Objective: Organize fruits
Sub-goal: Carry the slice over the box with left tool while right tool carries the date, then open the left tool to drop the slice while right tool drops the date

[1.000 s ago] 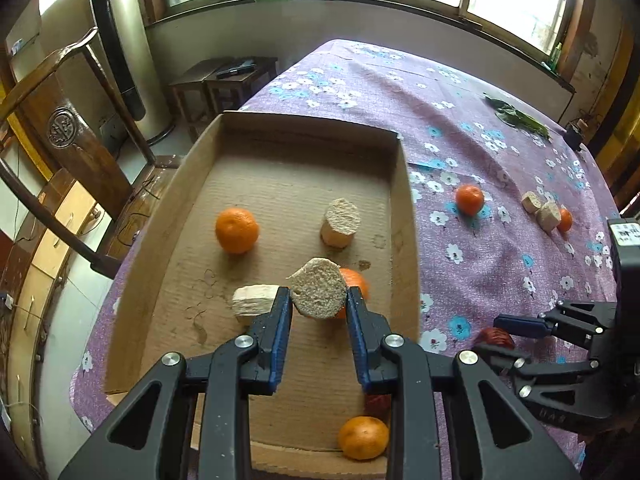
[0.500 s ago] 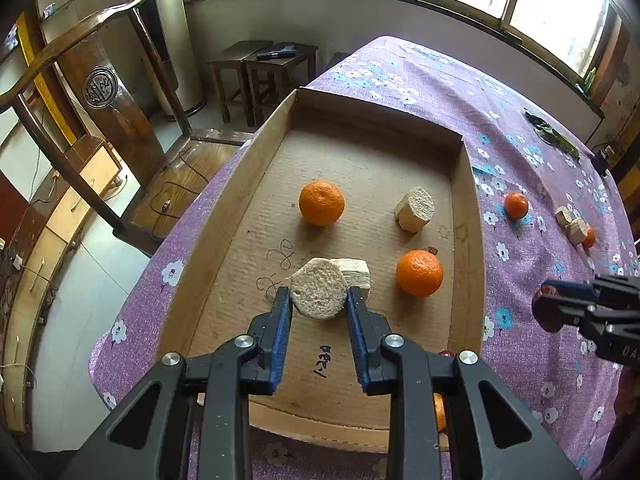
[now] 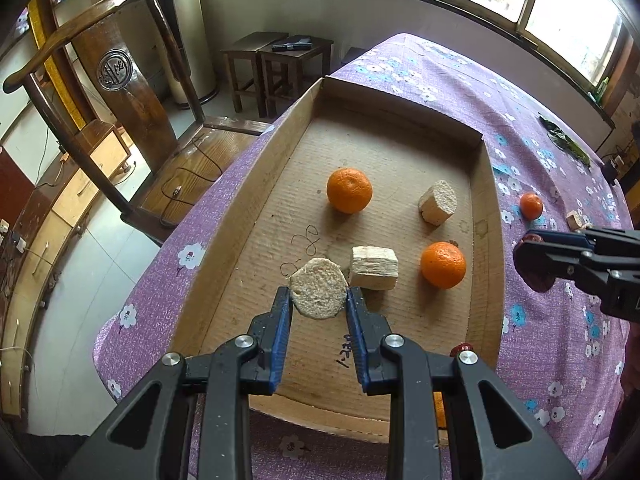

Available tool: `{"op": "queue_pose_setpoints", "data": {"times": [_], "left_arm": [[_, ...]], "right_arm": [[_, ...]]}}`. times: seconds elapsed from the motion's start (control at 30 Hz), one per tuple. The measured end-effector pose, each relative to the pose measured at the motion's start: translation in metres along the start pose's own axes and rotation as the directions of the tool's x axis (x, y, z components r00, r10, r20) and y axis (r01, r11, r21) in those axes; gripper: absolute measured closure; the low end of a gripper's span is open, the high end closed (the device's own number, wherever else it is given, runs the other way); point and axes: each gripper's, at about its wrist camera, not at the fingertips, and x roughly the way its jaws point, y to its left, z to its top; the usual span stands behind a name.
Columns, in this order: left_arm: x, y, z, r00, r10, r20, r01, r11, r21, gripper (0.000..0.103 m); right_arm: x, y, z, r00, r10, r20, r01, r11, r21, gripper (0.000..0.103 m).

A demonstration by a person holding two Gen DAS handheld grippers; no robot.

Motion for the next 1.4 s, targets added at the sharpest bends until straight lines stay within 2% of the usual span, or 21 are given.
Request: {"op": "queue_pose_setpoints", "data": {"times": [0.3,0.77,1.03,1.27,1.33,1.4], "left_arm": [[0.008,0.001,0.000,1.000,0.006,-0.012,-0.006,1.000,-0.018,0.076],[0.017,0.001,-0.002,0.999,0.018,-0.030,-0.019,0.999,-0.038,0.076],[0.027,-0.003,-0.002,0.999,0.026,-0.034,-0.027,0.999,-0.038,0.076],[0.036,-0.002,-0.004,0.998,0.037,-0.058,-0.040,0.998,-0.052,0.076],[0.035,-0.002,-0.004,0.998,0.040,-0.049,-0.042,0.998,-0.049,0.070],[0.035,-0.003,-0.004,0.998,0.041,-0.048,-0.043,0.998,-0.048,0.049]], "right_arm": [[0.027,0.009,0.022,0.998,0.044,-0.044,-0.046,0.998,-0.045,0.071],[0.063,0.016,0.054,0.995,0.080,-0.052,-0.082,0.995,-0.049,0.071],[0.099,0.012,0.064,0.998,0.031,-0.063,-0.033,0.999,-0.024,0.071],[0.099,0.008,0.061,0.999,0.035,-0.033,-0.035,0.999,0.016,0.068],[0.093,0.008,0.058,0.999,0.036,-0.038,-0.036,0.999,0.018,0.068],[0.084,0.008,0.055,0.999,0.041,-0.026,-0.041,0.999,0.026,0.067]]}}
